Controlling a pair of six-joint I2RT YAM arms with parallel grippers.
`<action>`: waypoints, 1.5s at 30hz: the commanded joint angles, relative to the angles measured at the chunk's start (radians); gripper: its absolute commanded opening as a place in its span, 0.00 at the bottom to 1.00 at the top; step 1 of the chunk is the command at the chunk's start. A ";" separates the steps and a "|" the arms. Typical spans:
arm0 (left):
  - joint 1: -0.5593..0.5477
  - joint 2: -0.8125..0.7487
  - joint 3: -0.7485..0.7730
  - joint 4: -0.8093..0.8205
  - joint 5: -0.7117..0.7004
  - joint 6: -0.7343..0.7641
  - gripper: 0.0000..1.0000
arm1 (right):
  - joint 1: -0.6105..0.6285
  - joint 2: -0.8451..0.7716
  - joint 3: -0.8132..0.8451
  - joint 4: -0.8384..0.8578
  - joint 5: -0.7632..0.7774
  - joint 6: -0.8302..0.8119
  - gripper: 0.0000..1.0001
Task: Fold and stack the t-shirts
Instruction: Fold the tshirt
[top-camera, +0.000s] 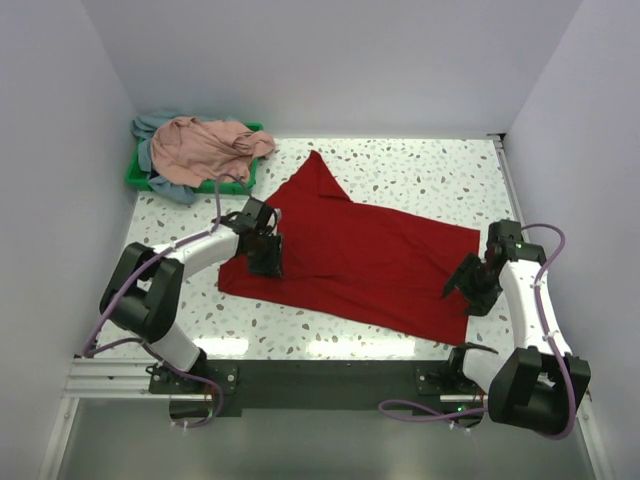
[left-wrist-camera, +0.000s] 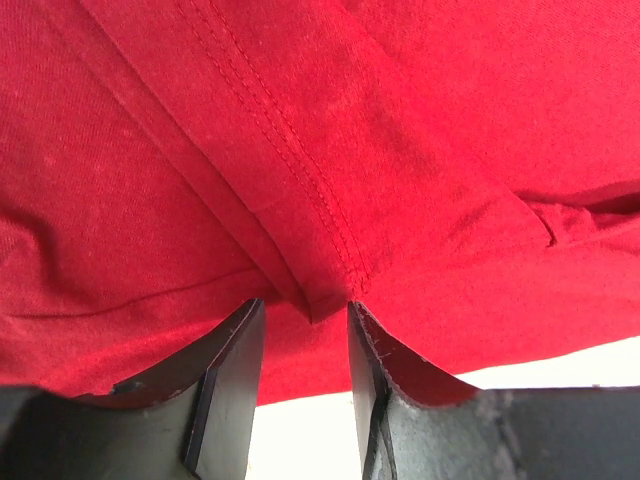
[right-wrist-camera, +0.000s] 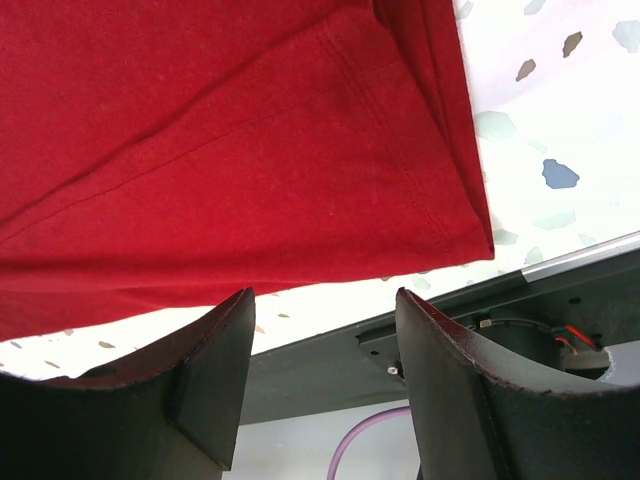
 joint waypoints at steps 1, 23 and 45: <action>-0.008 0.013 0.025 0.046 -0.014 -0.009 0.43 | 0.003 -0.020 -0.008 0.011 -0.029 -0.004 0.61; -0.037 0.066 0.057 0.070 0.013 0.005 0.21 | 0.003 -0.038 -0.034 -0.001 -0.029 -0.012 0.61; -0.037 0.064 0.127 0.040 0.023 0.039 0.00 | 0.003 -0.038 -0.037 -0.001 -0.029 0.011 0.62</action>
